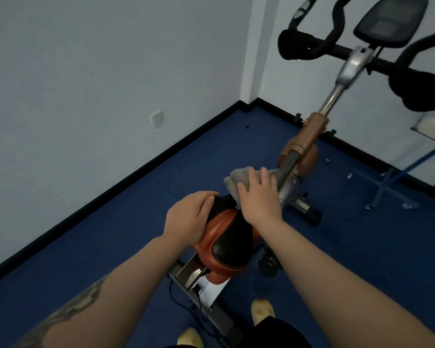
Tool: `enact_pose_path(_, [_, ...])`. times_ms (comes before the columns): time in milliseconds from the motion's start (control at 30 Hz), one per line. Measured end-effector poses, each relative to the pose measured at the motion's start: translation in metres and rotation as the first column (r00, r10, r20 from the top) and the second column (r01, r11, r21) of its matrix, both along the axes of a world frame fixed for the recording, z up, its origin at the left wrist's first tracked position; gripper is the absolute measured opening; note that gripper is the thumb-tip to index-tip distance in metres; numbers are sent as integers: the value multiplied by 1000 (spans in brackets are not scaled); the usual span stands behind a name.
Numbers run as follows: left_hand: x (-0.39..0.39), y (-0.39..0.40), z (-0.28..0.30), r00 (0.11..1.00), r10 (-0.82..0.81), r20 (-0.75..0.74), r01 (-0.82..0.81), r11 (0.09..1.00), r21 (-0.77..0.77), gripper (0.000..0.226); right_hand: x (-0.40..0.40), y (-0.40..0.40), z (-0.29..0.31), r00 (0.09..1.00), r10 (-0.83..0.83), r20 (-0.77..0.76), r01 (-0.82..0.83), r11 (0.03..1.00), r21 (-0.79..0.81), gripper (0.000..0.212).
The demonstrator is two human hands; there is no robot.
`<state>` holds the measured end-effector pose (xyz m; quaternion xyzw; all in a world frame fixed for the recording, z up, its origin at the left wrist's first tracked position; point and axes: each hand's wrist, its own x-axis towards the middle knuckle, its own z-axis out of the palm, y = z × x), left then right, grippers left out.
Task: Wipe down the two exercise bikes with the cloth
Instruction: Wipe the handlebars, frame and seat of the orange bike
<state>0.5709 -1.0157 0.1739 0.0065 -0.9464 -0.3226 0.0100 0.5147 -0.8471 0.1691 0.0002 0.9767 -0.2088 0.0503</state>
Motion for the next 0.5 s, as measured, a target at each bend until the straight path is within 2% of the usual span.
enact_pose_path(100, [-2,-3,-5,1000,10,-20,-10,999,32,31,34,-7,-5,990,-121,71,127,988,-89,71])
enact_pose_path(200, [-4,-3,-5,999,2,-43,0,999,49,31,8,-20,9,928,-324,185,355,920,-166,76])
enact_pose_path(267, [-2,-3,-6,999,6,-52,-2,998,63,31,-4,-24,20,885,-390,254,443,873,-203,76])
enact_pose_path(500, [1,-1,-8,995,41,-87,-31,993,110,31,123,-32,10,943,-248,221,302,918,-259,70])
